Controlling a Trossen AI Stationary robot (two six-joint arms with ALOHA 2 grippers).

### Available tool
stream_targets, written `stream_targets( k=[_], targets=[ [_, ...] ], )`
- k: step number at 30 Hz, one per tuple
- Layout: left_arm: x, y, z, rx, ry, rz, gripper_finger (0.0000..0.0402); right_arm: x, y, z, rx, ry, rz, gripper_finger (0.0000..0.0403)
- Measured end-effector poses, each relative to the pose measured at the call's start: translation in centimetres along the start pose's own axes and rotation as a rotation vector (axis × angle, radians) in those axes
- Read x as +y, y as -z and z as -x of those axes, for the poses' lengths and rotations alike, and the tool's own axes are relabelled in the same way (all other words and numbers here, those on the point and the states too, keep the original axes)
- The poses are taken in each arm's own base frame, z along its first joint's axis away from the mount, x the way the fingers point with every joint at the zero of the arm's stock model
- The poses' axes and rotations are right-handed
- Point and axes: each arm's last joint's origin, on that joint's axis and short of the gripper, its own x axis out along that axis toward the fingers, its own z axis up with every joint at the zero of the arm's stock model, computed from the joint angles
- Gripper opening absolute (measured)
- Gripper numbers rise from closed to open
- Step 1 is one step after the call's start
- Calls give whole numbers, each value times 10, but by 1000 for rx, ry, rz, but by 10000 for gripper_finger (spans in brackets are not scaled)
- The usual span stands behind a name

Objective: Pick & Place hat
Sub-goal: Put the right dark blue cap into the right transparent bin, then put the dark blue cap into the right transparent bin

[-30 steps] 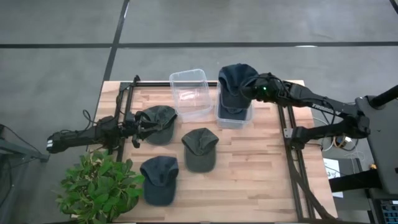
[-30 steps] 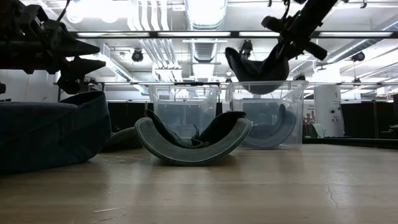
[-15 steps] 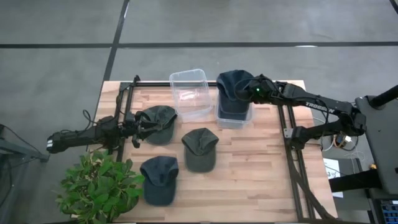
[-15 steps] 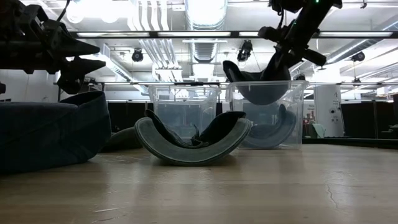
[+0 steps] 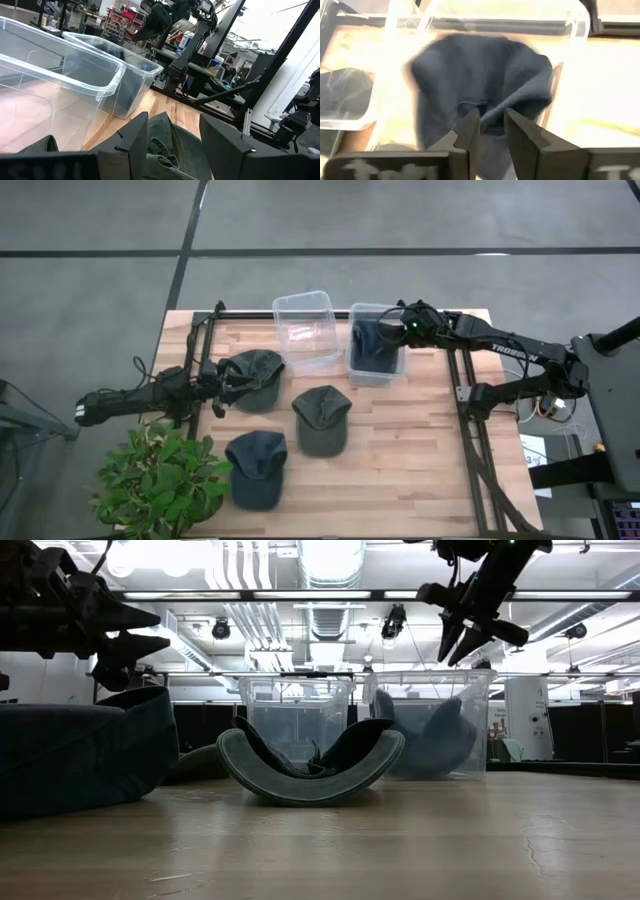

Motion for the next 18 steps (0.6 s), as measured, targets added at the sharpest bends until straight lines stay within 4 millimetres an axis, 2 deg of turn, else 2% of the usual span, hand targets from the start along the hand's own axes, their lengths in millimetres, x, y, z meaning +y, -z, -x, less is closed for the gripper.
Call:
stream_targets(
  k=[9, 14, 18],
  targets=[
    [0, 0, 0, 0, 0, 0, 170, -1, -1, 11, -4, -47, -8, 100],
    [0, 0, 0, -1, 0, 11, 170, 6, 0, 39, -36, -166, 163, 90],
    [0, 0, 0, -1, 1, 125, 170, 8, 9, 66, -74, -286, 306, 80]
  ],
)
